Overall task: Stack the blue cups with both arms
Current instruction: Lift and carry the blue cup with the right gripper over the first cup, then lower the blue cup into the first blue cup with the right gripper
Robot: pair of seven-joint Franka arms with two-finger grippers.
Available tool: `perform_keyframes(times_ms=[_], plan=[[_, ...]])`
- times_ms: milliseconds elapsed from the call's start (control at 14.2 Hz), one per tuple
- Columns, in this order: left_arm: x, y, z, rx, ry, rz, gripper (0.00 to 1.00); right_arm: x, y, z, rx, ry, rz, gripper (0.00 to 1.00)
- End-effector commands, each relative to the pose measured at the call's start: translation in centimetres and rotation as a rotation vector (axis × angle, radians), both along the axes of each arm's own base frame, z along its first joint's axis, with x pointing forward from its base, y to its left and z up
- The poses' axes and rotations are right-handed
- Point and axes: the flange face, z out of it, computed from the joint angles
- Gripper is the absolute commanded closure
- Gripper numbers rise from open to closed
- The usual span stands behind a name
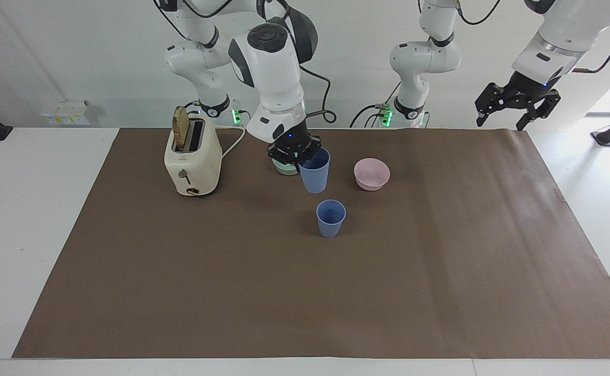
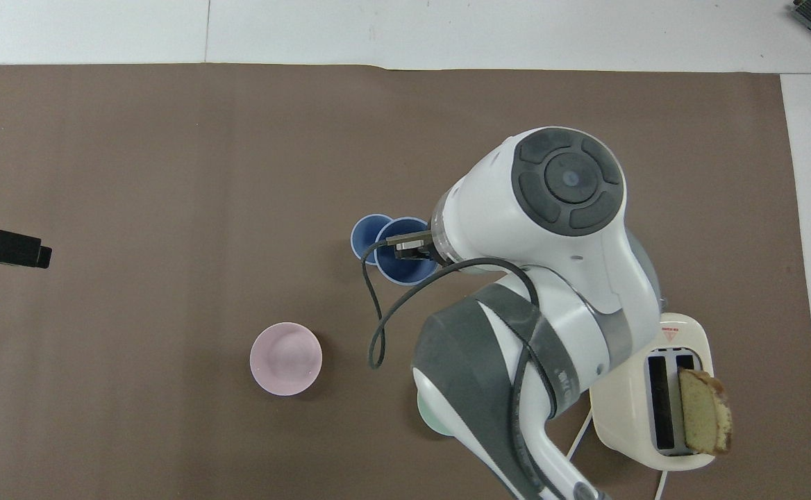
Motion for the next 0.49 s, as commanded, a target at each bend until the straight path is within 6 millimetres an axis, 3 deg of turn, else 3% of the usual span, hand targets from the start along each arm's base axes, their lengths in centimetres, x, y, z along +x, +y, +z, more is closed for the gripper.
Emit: perform_keyframes(times_ms=[0,141,423], plan=[[-0.4,0.6,0.1,-0.010,-0.007,0.018,0.00,0.9,2.4,-2.4,0.027,-0.004,-0.010,1.00],[-0.4,0.8,0.2,-0.010,-0.007,0.023,0.00,1.5,3.0,-3.8,0.032,-0.013,-0.023,1.00],[-0.4,0.8,0.1,-0.010,-0.005,0.022,0.00,1.9,2.6,-4.4,0.027,-0.008,-0.032,1.00]])
